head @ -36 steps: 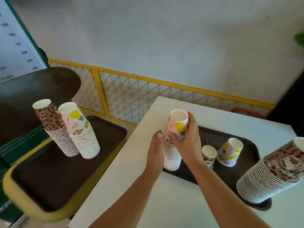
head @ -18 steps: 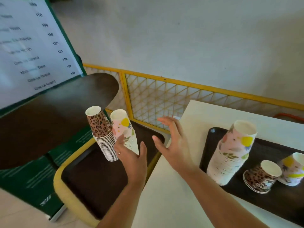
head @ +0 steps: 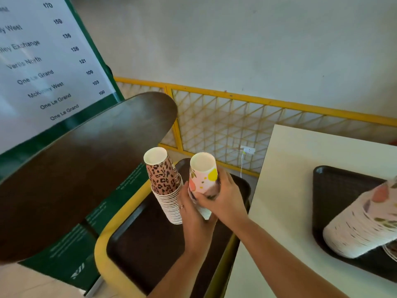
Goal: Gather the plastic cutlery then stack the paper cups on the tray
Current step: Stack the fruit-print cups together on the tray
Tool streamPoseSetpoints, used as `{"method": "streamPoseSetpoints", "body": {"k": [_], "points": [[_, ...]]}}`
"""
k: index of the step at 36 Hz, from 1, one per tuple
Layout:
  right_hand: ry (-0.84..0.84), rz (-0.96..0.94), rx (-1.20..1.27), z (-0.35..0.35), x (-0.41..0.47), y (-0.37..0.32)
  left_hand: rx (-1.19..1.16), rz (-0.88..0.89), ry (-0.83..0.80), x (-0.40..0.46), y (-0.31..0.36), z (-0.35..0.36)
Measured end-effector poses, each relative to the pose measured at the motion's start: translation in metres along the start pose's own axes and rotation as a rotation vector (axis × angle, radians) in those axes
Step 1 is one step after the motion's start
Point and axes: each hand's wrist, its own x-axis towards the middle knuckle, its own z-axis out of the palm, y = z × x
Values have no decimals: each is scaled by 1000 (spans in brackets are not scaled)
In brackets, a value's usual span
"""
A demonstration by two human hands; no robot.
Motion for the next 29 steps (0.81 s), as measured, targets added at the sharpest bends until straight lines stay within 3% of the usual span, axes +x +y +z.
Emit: {"method": "streamPoseSetpoints", "body": {"k": [5,18,29], "points": [[65,87,19,-6,-8,8,-2,-67,-88,1,-19,6],[181,240,170,-22,-29,29,93,-21,-198,10,-62,26],[250,137,205,-56,-46,9,-112,-55,-244,2,-27,32]]}}
